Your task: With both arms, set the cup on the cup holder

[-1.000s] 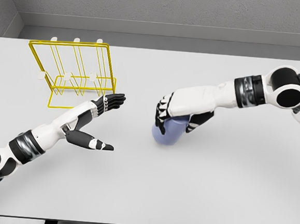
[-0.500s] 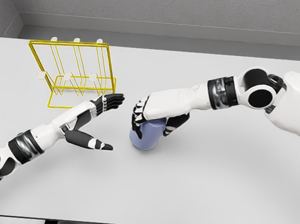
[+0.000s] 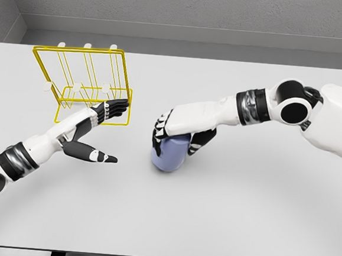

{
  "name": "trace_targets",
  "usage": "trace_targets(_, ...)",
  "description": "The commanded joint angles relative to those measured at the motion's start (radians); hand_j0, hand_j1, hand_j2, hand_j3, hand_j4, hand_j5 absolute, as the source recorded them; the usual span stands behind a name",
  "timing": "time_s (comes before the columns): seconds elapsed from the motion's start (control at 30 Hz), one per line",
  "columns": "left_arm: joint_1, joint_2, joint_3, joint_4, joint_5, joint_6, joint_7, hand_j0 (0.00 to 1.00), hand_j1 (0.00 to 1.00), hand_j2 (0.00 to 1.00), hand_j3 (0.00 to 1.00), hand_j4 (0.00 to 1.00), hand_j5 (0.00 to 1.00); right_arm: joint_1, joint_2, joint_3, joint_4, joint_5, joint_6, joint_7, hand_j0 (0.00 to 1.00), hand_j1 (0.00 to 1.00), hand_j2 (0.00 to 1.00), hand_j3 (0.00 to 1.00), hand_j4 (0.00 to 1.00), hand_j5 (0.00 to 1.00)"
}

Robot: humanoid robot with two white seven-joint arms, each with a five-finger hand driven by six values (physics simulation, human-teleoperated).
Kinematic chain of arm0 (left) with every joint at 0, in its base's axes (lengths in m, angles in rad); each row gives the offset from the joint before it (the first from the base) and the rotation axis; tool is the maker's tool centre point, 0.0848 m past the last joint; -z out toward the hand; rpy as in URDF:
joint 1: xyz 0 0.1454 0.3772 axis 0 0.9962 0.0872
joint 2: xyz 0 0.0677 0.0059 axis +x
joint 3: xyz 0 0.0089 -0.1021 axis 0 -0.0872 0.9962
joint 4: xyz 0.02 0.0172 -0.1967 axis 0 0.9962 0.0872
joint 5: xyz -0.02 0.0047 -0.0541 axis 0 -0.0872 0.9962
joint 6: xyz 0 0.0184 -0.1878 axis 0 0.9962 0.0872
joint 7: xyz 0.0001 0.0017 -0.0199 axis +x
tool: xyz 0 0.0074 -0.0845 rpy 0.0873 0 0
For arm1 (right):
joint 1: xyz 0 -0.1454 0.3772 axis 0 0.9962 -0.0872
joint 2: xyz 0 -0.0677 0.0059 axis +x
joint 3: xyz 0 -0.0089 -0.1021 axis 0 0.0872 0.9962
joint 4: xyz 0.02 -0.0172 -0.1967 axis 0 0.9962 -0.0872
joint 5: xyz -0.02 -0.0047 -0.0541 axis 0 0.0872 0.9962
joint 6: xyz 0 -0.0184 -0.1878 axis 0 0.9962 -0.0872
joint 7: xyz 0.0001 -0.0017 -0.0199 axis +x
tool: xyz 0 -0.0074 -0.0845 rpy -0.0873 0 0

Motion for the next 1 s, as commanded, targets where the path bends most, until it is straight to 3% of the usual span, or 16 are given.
trace_targets(0.0, 0.002, 0.000, 0.001, 0.001, 0.002, 0.000, 0.000, 1.00, 1.00, 1.00, 1.00, 1.00, 1.00, 0.000, 0.005, -0.001, 0.010, -0.005, 0.041, 0.000, 1.00, 1.00, 1.00, 1.00, 1.00, 1.00)
trace_targets(0.5, -0.002, 0.000, 0.001, 0.001, 0.004, 0.000, 0.000, 1.00, 1.00, 1.00, 1.00, 1.00, 1.00, -0.002, 0.029, 0.005, 0.010, -0.005, 0.049, 0.000, 1.00, 1.00, 1.00, 1.00, 1.00, 1.00)
trace_targets(0.67, 0.000, 0.000, 0.001, 0.001, 0.002, 0.000, 0.000, 1.00, 1.00, 1.00, 1.00, 1.00, 1.00, -0.002, -0.055, 0.001, 0.080, 0.000, 0.046, 0.000, 1.00, 1.00, 1.00, 1.00, 1.00, 1.00)
trace_targets(0.83, 0.000, -0.025, -0.001, 0.001, 0.004, 0.000, 0.000, 1.00, 1.00, 1.00, 1.00, 1.00, 1.00, -0.009, -0.153, -0.038, 0.085, 0.000, 0.040, 0.000, 1.00, 1.00, 1.00, 1.00, 1.00, 1.00)
trace_targets(0.9, 0.002, -0.089, -0.007, 0.016, 0.001, 0.000, -0.003, 1.00, 1.00, 1.00, 1.00, 1.00, 1.00, 0.000, -0.216, -0.105, 0.085, 0.000, 0.037, 0.000, 1.00, 1.00, 1.00, 1.00, 1.00, 1.00)
trace_targets(0.97, -0.002, -0.143, -0.012, 0.016, 0.001, 0.000, -0.040, 1.00, 1.00, 1.00, 1.00, 1.00, 1.00, -0.005, -0.233, -0.117, 0.087, 0.000, 0.035, 0.000, 1.00, 1.00, 1.00, 1.00, 1.00, 1.00)
